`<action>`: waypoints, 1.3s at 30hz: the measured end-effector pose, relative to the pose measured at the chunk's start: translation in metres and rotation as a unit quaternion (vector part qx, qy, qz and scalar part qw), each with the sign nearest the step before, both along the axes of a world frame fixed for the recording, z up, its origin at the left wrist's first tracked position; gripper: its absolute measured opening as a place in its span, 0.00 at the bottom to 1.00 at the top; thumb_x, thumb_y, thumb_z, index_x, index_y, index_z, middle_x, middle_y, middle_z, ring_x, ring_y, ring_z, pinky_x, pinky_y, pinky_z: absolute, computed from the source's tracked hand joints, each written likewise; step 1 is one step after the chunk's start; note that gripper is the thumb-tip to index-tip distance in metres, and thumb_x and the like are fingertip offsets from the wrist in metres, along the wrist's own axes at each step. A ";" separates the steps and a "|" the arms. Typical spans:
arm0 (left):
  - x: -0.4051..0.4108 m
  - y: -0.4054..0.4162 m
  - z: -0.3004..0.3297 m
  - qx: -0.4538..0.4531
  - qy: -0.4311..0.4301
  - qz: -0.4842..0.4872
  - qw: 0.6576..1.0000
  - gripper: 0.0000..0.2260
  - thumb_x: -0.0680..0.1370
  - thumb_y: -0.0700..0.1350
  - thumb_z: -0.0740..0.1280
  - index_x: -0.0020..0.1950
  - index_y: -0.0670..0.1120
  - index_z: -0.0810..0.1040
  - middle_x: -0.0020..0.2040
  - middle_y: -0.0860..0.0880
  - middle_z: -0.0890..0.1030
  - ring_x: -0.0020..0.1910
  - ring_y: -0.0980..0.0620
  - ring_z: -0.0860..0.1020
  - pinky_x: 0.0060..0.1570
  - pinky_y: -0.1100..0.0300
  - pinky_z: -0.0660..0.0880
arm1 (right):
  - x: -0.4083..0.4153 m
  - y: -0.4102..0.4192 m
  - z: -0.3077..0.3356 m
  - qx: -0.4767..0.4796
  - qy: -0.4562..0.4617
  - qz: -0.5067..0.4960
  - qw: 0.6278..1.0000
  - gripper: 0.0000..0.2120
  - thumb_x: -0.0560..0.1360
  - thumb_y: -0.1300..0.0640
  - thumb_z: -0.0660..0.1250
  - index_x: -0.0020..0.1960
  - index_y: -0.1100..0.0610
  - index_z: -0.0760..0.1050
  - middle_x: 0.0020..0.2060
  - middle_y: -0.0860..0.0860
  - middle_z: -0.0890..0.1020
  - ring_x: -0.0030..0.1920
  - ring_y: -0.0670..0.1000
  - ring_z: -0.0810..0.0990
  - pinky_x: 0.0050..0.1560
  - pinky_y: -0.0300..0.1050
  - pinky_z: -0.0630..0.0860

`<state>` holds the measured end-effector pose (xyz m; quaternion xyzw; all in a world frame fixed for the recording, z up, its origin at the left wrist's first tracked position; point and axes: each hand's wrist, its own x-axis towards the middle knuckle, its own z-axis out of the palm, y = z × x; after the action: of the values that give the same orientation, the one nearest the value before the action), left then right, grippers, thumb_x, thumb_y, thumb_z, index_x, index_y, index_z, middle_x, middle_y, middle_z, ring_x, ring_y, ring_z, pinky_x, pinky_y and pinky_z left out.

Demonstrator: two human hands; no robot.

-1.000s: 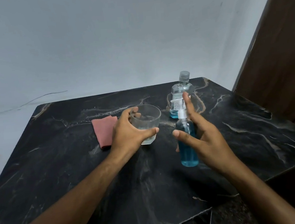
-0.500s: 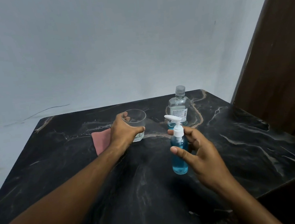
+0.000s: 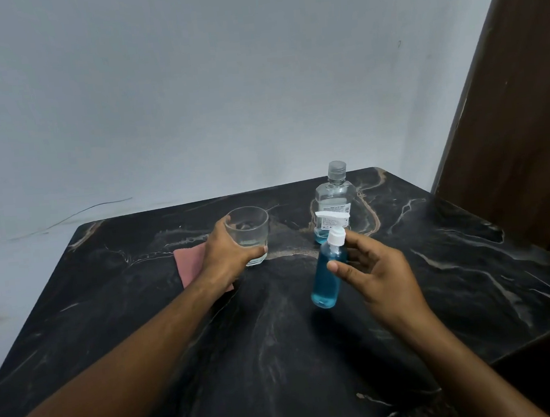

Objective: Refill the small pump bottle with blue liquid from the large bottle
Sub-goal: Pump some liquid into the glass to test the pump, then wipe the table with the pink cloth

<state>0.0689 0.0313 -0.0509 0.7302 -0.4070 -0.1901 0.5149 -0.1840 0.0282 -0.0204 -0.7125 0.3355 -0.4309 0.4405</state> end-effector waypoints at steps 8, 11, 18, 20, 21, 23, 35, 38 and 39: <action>0.007 0.019 -0.003 0.027 -0.039 -0.009 0.999 0.38 0.70 0.35 0.77 0.76 0.40 0.64 0.70 0.48 0.76 0.42 0.60 0.76 0.38 0.71 0.76 | 0.052 -0.040 0.004 -0.015 0.034 -0.025 0.999 0.19 0.75 0.71 0.70 0.65 0.61 0.78 0.52 0.49 0.83 0.54 0.49 0.81 0.61 0.45 0.79; 0.011 0.026 -0.004 0.033 -0.049 -0.006 0.998 0.40 0.72 0.36 0.77 0.80 0.40 0.61 0.71 0.48 0.75 0.41 0.64 0.74 0.31 0.79 0.71 | 0.074 -0.062 0.001 -0.017 0.047 -0.054 0.997 0.17 0.76 0.69 0.70 0.63 0.61 0.79 0.52 0.50 0.83 0.56 0.52 0.81 0.63 0.51 0.78; 0.021 0.047 -0.001 -0.003 -0.046 0.009 0.999 0.27 0.76 0.35 0.72 0.75 0.43 0.73 0.63 0.49 0.81 0.61 0.53 0.80 0.68 0.55 0.75 | 0.108 -0.099 -0.008 0.007 0.068 -0.091 0.993 0.19 0.76 0.68 0.70 0.66 0.59 0.76 0.59 0.52 0.82 0.59 0.51 0.79 0.65 0.53 0.77; 0.023 0.051 -0.003 -0.017 -0.057 0.017 0.998 0.21 0.76 0.34 0.69 0.69 0.45 0.79 0.59 0.51 0.84 0.54 0.58 0.81 0.63 0.60 0.78 | 0.113 -0.104 -0.010 0.008 0.071 -0.092 0.993 0.19 0.76 0.68 0.70 0.66 0.59 0.77 0.59 0.53 0.82 0.59 0.52 0.79 0.65 0.53 0.77; 0.024 0.051 -0.003 -0.021 -0.061 0.020 0.998 0.19 0.76 0.34 0.69 0.66 0.45 0.81 0.58 0.51 0.84 0.52 0.59 0.81 0.60 0.62 0.78 | 0.115 -0.106 -0.010 0.011 0.070 -0.092 0.993 0.19 0.76 0.68 0.70 0.66 0.59 0.76 0.59 0.53 0.82 0.60 0.52 0.80 0.65 0.53 0.77; 0.026 0.052 -0.003 -0.022 -0.068 0.021 0.997 0.17 0.77 0.35 0.69 0.63 0.46 0.83 0.57 0.52 0.85 0.52 0.57 0.82 0.53 0.69 0.76 | 0.118 -0.109 -0.010 0.016 0.072 -0.093 0.993 0.19 0.76 0.68 0.70 0.66 0.59 0.76 0.60 0.54 0.82 0.61 0.53 0.80 0.65 0.54 0.77; 0.022 0.046 -0.013 -0.017 -0.096 0.009 0.995 0.15 0.75 0.38 0.70 0.58 0.51 0.84 0.51 0.51 0.85 0.50 0.52 0.82 0.48 0.67 0.76 | 0.119 -0.108 -0.014 -0.018 0.132 -0.083 0.988 0.22 0.76 0.65 0.71 0.69 0.58 0.73 0.62 0.54 0.80 0.62 0.53 0.78 0.62 0.45 0.75; 0.023 0.047 -0.011 -0.021 -0.114 0.021 0.993 0.16 0.75 0.38 0.70 0.60 0.50 0.83 0.53 0.54 0.84 0.48 0.59 0.80 0.46 0.73 0.74 | 0.113 -0.102 -0.009 -0.049 0.158 -0.081 0.983 0.24 0.74 0.66 0.74 0.67 0.58 0.72 0.62 0.54 0.80 0.63 0.53 0.78 0.61 0.46 0.76; 0.026 0.050 -0.011 -0.022 -0.129 0.027 0.991 0.16 0.75 0.38 0.69 0.61 0.50 0.83 0.55 0.55 0.83 0.48 0.61 0.79 0.44 0.77 0.71 | 0.109 -0.099 -0.007 -0.062 0.168 -0.084 0.980 0.25 0.74 0.66 0.73 0.68 0.57 0.71 0.63 0.55 0.79 0.64 0.54 0.78 0.61 0.47 0.77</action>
<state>0.0944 0.0808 -0.0615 0.7478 -0.4545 -0.0717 0.4787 -0.0751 -0.0711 -0.0279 -0.7699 0.4363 -0.3606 0.2948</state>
